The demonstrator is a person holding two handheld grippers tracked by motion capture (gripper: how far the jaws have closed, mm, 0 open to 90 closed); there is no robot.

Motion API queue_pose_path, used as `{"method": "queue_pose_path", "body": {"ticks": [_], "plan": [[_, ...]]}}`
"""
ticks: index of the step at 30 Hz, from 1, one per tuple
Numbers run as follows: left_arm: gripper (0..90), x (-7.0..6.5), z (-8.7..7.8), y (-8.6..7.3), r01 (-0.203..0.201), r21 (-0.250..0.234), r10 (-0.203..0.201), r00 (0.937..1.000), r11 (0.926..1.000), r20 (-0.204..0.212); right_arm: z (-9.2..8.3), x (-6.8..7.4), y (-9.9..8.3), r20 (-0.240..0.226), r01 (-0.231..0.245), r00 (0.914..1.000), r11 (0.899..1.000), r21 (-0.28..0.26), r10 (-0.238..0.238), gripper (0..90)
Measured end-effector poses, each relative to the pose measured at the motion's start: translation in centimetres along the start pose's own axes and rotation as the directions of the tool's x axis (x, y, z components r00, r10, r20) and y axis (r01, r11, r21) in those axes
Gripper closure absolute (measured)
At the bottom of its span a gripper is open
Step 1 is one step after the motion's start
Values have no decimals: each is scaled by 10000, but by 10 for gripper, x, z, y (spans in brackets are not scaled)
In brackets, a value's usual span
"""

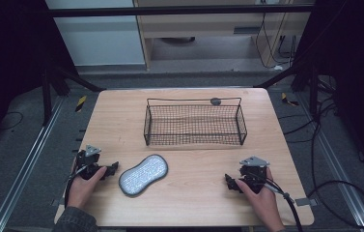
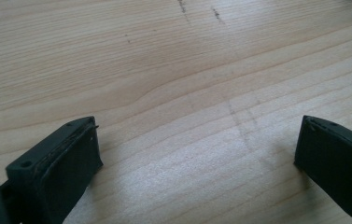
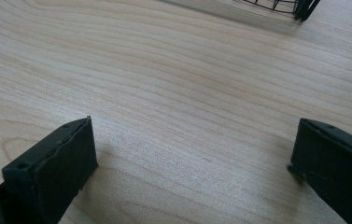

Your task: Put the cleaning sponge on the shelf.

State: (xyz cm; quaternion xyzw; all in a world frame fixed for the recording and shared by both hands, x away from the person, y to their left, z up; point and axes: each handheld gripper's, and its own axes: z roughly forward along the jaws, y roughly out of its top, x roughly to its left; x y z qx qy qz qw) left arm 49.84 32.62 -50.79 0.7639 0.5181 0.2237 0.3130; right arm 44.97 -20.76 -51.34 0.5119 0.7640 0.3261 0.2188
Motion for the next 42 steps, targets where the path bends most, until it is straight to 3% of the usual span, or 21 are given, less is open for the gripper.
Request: {"method": "queue_pose_path", "body": {"ticks": [6,9,12,14,16,17,18,21,24,27,31,33,36,39,42], "plan": [[34,-7,-1,6,-173,216,168,9995,9996,252,0,0,1,-20,-8,10000,10000,94,8,4],[33,-13,-5,13,-351,180,344,9988,9992,360,1,-1,1,29,134,9999,9999,101,-135,4],[34,-19,-13,26,-497,157,487,9973,9986,553,0,0,1,-79,-37,10000,10000,22,37,4],[35,-25,-19,36,-868,453,838,9945,9952,633,0,0,1,-80,-35,10000,10000,19,35,4],[33,-28,-21,39,-901,482,865,9937,9948,713,0,0,1,-76,-32,10000,10000,19,33,4],[36,-33,-26,45,-1278,634,1234,9900,9898,688,0,0,1,-77,-35,10000,10000,19,35,4],[34,-33,-26,45,-1278,634,1234,9900,9898,688,1,-1,1,-12,120,9999,9999,-24,-120,4],[36,-42,-31,54,-1727,954,1634,9817,9803,982,0,0,1,-76,-31,10000,10000,17,31,4],[45,-50,-32,60,-2124,1191,1961,9712,9699,1350,1,0,1,-86,-18,10000,10000,20,18,3],[49,-59,-33,66,-2685,1498,2446,9563,9516,1601,2,-1,2,-28,112,9999,9999,-18,-112,3],[48,-73,-31,71,-3112,1876,2705,9386,9316,2140,2,0,2,-5,68,10000,10000,-24,-68,4],[48,-80,-29,71,-3465,2207,2950,9261,9117,2350,2,0,2,4,79,10000,10000,-23,-79,4],[42,-90,-24,71,-3778,2514,3147,9136,8911,2577,2,0,2,13,70,10000,10000,-22,-70,4],[39,-98,-20,72,-4015,2713,3277,9026,8747,2794,2,0,1,-14,47,10000,10000,-25,-47,4],[37,-104,-16,72,-4104,2862,3310,8988,8658,2875,2,0,1,-25,45,10000,10000,-15,-45,4]]}}
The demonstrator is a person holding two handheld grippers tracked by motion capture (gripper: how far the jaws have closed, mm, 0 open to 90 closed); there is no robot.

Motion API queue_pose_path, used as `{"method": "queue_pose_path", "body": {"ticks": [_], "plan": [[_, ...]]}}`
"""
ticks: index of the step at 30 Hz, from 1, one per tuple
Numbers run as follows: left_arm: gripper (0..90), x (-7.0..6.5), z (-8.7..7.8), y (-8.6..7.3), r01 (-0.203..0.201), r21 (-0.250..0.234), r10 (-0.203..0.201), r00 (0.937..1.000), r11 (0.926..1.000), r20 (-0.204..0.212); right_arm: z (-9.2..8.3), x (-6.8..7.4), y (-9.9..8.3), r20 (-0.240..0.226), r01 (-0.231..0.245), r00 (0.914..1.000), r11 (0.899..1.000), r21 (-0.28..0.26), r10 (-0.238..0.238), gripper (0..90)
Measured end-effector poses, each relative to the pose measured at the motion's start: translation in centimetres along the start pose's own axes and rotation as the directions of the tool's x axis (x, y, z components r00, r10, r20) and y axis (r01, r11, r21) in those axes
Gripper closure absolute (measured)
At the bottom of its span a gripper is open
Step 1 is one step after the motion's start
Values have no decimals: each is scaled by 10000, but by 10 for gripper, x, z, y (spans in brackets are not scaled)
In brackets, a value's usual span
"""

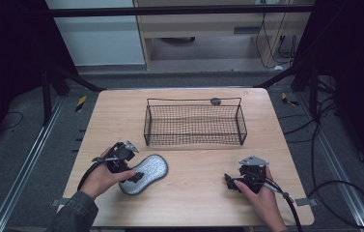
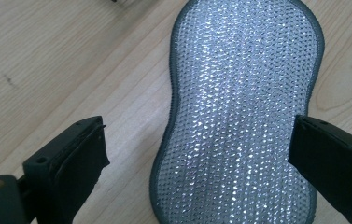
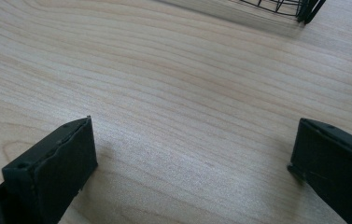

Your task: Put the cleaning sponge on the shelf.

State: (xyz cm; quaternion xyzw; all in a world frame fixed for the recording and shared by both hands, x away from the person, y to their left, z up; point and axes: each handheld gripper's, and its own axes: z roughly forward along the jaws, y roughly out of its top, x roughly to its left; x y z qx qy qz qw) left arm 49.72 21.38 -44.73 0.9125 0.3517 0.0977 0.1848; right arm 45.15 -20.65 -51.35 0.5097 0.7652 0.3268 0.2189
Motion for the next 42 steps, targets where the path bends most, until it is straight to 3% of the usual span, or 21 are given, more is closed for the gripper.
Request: {"method": "queue_pose_path", "body": {"ticks": [13,25,33,42], "plan": [[38,-9,6,7,-340,123,337,9991,9993,250,0,-1,0,-39,67,10000,10000,-10,-67,4],[40,-16,19,15,-955,943,901,9942,9910,594,0,-1,0,-45,71,10000,10000,-8,-71,4],[38,-15,28,17,-750,1048,684,9955,9917,654,0,-1,0,-65,72,10000,10000,-7,-72,4],[30,-17,32,17,-904,1110,823,9938,9897,749,0,0,0,-80,54,10000,10000,16,-54,4]]}}
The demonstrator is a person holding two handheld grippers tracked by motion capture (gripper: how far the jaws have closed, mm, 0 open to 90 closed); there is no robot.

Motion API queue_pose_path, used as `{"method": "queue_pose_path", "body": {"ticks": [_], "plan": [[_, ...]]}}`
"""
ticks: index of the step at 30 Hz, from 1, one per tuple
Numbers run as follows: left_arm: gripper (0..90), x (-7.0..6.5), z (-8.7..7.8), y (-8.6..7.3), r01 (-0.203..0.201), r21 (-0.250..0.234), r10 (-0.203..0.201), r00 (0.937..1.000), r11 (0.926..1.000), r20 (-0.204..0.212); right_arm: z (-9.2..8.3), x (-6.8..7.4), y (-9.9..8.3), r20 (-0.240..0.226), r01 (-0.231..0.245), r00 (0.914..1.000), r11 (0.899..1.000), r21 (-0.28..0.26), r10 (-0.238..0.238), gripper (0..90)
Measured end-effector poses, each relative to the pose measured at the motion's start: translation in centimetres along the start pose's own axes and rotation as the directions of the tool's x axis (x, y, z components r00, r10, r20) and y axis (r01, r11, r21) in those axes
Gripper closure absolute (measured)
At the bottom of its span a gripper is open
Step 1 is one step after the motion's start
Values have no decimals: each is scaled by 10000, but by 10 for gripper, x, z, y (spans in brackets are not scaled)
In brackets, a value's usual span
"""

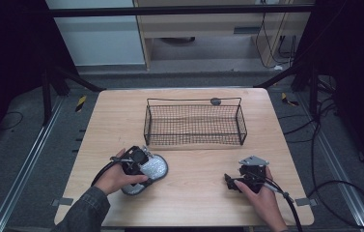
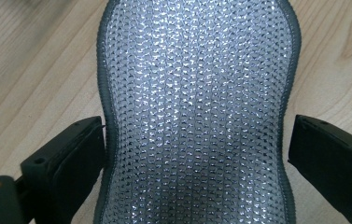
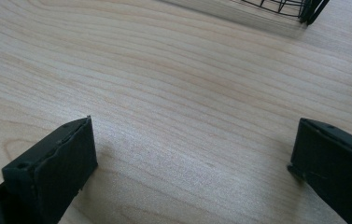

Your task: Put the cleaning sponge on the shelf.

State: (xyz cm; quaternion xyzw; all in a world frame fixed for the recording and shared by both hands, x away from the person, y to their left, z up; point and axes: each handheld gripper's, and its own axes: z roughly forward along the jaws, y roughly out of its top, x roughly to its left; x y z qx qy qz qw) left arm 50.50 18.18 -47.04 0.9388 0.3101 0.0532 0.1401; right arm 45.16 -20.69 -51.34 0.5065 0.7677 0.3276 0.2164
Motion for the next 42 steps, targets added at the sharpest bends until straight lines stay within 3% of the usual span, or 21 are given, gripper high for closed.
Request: {"method": "queue_pose_path", "body": {"ticks": [12,21,27,42], "plan": [[30,6,8,-2,296,-41,-296,9994,9996,163,0,0,0,-12,14,10000,10000,-3,-14,4],[62,5,-5,-4,165,-438,-177,9995,9989,-266,0,0,0,-45,-2,10000,10000,3,2,4],[69,7,-22,-4,-376,-856,299,9955,9956,-898,0,0,0,-17,38,10000,10000,-8,-38,4],[72,3,-52,9,-1215,-1370,995,9825,9831,-1574,0,0,0,-47,4,10000,10000,-1,-4,4]]}}
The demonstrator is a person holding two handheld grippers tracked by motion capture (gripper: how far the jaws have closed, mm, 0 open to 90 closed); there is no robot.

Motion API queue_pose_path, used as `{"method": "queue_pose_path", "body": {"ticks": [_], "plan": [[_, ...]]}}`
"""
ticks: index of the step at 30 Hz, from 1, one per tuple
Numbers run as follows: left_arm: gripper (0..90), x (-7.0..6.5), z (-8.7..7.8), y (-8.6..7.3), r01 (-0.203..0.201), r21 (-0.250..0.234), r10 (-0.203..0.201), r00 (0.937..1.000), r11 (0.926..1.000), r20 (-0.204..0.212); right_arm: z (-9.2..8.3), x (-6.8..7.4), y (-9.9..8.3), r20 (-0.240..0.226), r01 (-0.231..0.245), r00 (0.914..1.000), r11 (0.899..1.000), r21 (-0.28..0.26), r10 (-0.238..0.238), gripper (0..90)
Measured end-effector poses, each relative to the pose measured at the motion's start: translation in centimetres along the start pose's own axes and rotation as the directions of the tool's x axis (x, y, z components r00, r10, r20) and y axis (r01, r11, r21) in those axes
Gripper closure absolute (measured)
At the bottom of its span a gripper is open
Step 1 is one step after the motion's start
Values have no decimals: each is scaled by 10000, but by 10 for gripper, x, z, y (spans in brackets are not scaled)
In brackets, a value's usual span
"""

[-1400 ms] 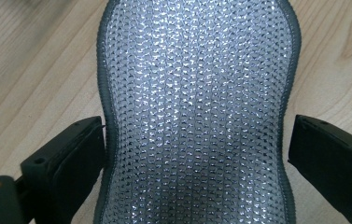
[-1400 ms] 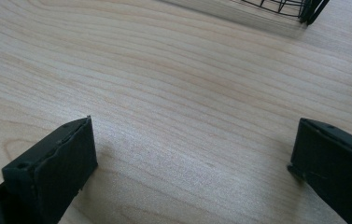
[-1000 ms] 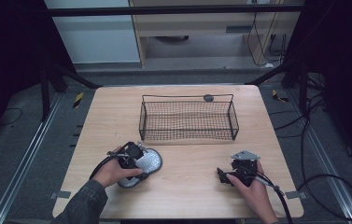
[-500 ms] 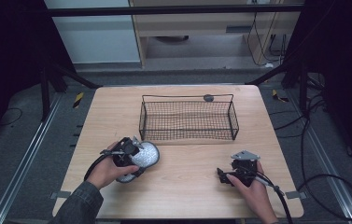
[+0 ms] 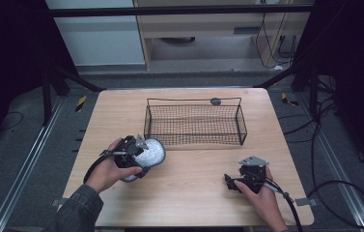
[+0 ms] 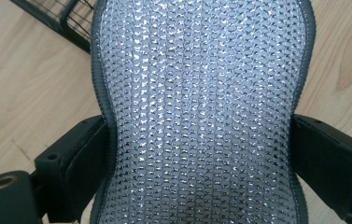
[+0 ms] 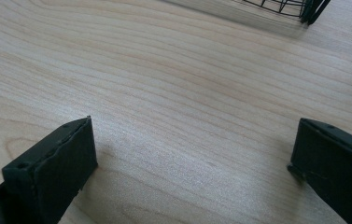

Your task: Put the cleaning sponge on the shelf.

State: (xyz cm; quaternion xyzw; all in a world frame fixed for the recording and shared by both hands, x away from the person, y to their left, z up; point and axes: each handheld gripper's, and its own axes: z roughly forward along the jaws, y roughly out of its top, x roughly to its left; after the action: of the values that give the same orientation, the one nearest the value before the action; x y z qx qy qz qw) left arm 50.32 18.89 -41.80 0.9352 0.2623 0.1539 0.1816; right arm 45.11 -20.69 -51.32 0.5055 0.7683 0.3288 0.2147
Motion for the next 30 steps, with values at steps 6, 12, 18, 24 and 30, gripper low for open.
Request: {"method": "queue_pose_path", "body": {"ticks": [6,12,18,24,30], "plan": [[74,2,-9,10,-402,-166,398,9990,9991,-213,0,0,0,30,37,10000,10000,-8,-37,4],[75,5,-13,20,-642,-194,636,9975,9977,-300,0,0,0,-13,-29,10000,10000,11,29,4],[76,7,-15,30,-967,-236,958,9948,9950,-341,0,0,0,28,35,10000,10000,-7,-35,4],[77,11,-16,42,-1309,-345,1296,9909,9908,-373,0,0,0,29,36,10000,10000,-7,-36,4],[79,17,-17,53,-1492,-409,1474,9881,9880,-432,0,0,0,22,40,10000,10000,-7,-40,4]]}}
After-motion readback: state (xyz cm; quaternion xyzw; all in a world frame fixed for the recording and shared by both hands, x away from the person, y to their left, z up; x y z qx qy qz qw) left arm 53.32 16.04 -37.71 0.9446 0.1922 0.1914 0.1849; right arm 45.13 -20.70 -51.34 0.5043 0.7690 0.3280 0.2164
